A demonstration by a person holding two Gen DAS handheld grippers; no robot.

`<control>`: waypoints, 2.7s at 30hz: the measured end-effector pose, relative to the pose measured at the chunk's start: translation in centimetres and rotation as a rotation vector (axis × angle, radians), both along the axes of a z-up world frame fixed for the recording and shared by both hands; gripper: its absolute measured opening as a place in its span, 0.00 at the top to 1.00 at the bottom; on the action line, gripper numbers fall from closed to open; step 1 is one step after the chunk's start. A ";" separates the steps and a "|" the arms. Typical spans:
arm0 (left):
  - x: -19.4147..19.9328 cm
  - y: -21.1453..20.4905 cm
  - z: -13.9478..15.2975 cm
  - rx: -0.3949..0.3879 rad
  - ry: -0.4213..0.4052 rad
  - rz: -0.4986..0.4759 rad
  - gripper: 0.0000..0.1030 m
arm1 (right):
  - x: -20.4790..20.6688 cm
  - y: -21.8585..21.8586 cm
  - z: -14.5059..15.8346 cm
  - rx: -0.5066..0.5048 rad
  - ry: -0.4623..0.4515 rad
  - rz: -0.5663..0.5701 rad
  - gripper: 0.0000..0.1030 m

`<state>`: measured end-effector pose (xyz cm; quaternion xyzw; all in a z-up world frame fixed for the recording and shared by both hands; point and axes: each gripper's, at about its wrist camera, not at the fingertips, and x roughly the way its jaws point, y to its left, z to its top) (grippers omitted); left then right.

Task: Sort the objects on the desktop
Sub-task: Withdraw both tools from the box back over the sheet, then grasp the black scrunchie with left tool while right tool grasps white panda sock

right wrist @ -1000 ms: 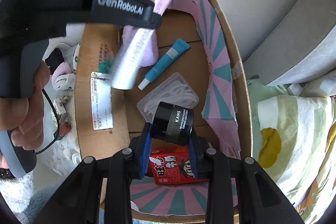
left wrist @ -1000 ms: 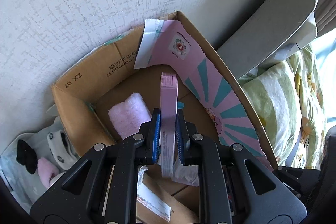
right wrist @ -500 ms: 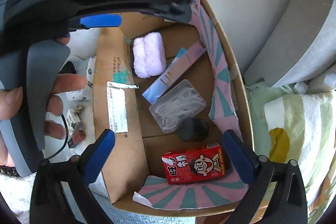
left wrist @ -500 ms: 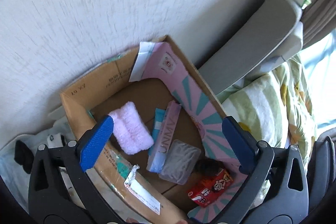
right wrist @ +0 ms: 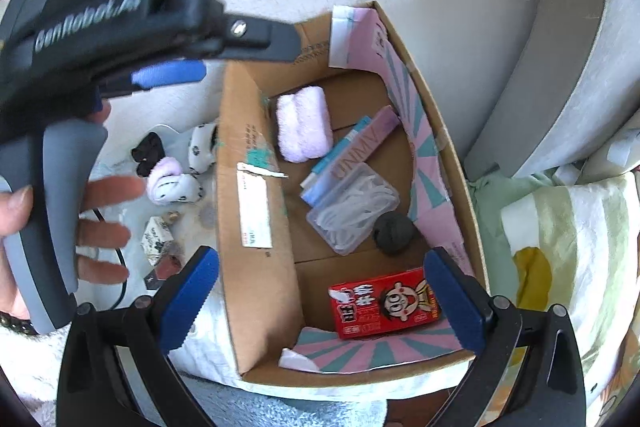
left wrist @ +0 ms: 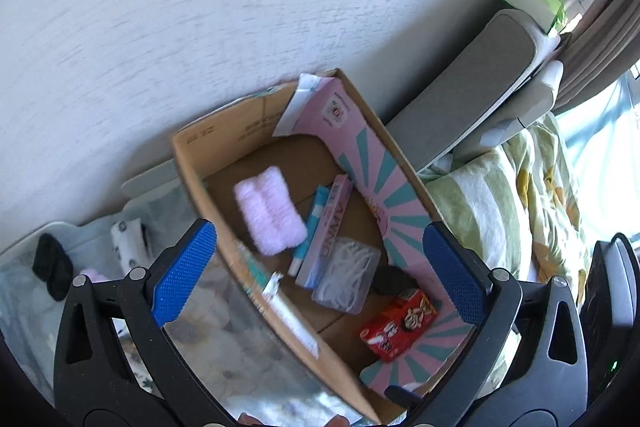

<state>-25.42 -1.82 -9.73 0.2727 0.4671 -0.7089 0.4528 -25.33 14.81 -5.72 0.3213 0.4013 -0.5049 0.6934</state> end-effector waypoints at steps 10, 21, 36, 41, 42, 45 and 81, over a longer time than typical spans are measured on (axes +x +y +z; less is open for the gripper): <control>5.9 2.4 -0.1 0.058 -0.025 0.074 0.00 | 3.2 0.6 1.0 0.021 0.013 0.096 0.01; 16.3 7.3 -0.4 0.042 0.001 0.325 0.00 | 9.3 1.2 1.2 0.001 0.046 0.238 0.01; 26.7 12.7 -3.7 0.077 0.003 0.549 0.00 | 16.6 1.8 -0.2 -0.024 0.068 0.428 0.01; 28.2 13.3 -4.7 0.094 -0.037 0.564 0.00 | 18.0 1.1 -0.9 -0.015 0.097 0.431 0.01; 28.4 13.5 -5.0 0.096 -0.044 0.567 0.00 | 18.1 1.0 -0.9 -0.016 0.098 0.429 0.01; 29.2 13.8 -5.9 0.108 -0.063 0.567 0.00 | 18.5 0.7 -1.0 -0.017 0.097 0.422 0.01; 28.7 3.8 -17.4 0.169 -0.114 0.403 0.52 | 25.4 -4.1 -14.3 0.034 0.269 0.541 0.40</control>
